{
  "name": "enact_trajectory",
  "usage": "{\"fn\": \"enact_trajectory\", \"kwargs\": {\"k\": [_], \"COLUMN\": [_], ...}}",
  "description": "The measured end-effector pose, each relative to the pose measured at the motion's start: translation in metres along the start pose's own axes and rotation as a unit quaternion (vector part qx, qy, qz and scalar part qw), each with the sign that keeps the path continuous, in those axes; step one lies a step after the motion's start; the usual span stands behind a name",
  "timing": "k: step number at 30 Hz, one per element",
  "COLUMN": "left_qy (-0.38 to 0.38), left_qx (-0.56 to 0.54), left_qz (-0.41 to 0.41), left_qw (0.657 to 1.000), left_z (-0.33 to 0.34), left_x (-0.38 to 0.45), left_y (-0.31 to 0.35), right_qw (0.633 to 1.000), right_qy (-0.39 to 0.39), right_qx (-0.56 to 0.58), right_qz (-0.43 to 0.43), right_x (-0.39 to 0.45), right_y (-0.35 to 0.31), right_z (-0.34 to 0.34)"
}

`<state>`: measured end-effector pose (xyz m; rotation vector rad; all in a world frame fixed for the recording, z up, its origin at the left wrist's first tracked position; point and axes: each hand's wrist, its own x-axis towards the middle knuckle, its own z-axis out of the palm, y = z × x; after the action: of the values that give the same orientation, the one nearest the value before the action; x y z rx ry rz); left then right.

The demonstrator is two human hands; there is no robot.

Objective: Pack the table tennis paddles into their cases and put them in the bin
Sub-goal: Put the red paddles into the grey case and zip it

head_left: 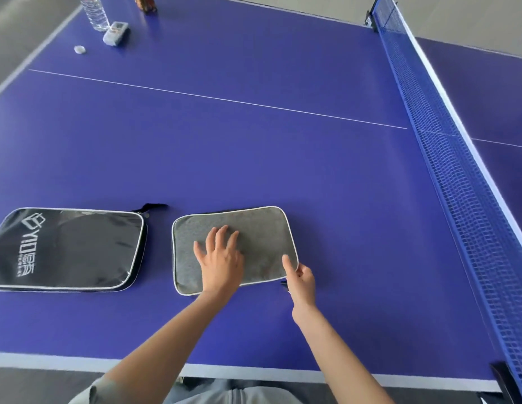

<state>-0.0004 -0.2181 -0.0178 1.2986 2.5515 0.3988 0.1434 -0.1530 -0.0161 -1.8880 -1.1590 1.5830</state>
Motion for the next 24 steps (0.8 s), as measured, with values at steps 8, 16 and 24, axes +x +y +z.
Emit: {"fn": "enact_trajectory", "kwargs": {"k": [8, 16, 24], "left_qy": [0.031, -0.088, -0.039], "left_qx": [-0.243, -0.592, -0.705], "left_qz": [-0.261, -0.568, -0.617], "left_qw": [0.934, 0.565, 0.348], "left_z": [-0.021, -0.026, -0.036], "left_x": [-0.054, -0.055, -0.022], "left_y": [-0.02, -0.001, 0.005], "right_qw": [0.973, 0.972, 0.944], "right_qy": [0.026, 0.047, -0.013], "right_qx": [0.135, 0.139, 0.285], "right_qz": [0.185, 0.185, 0.164], "right_x": [-0.01, -0.01, -0.027], "right_y": [-0.014, -0.03, -0.022], "right_z": [0.021, 0.031, 0.03]}}
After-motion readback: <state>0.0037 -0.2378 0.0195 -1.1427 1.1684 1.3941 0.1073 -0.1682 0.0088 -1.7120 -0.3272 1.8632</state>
